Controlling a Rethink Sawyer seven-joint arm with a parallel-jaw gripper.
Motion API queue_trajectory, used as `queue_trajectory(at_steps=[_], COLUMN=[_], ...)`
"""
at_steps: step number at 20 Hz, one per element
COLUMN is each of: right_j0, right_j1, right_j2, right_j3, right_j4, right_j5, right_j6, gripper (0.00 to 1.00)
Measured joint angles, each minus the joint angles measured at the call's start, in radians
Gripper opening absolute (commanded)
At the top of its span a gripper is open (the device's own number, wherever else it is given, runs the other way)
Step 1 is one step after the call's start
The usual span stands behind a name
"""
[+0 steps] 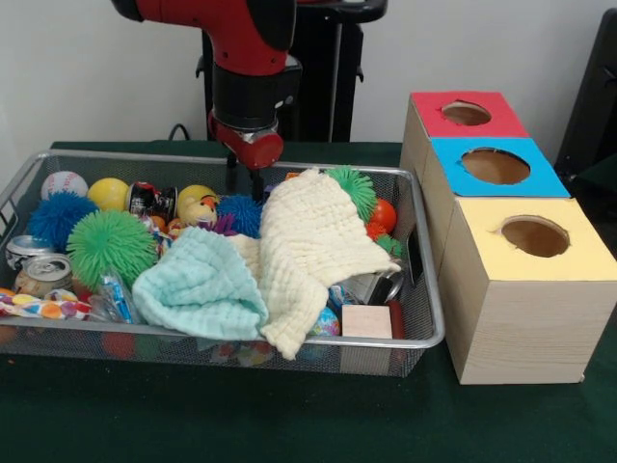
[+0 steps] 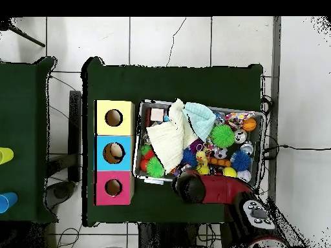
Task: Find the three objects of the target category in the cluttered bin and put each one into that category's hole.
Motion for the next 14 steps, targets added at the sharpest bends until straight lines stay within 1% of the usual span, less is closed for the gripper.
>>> queue_trajectory(at_steps=[3, 4, 7, 11, 14], right_j0=[-0.028, -0.046, -0.058, -0.049, -0.016], right_j1=[-0.043, -0.068, -0.096, -0.092, -0.039], right_j2=[0.029, 0.047, 0.058, 0.051, 0.020], right_j3=[0.025, 0.035, 0.037, 0.032, 0.002], right_j4=[0.041, 0.065, 0.079, 0.073, 0.046], right_j5=[0.060, 0.102, 0.147, 0.140, 0.077], right_j6=[0.000, 0.000, 0.000, 0.000, 0.000], gripper=[1.00, 1.00, 1.00, 1.00, 1.00])
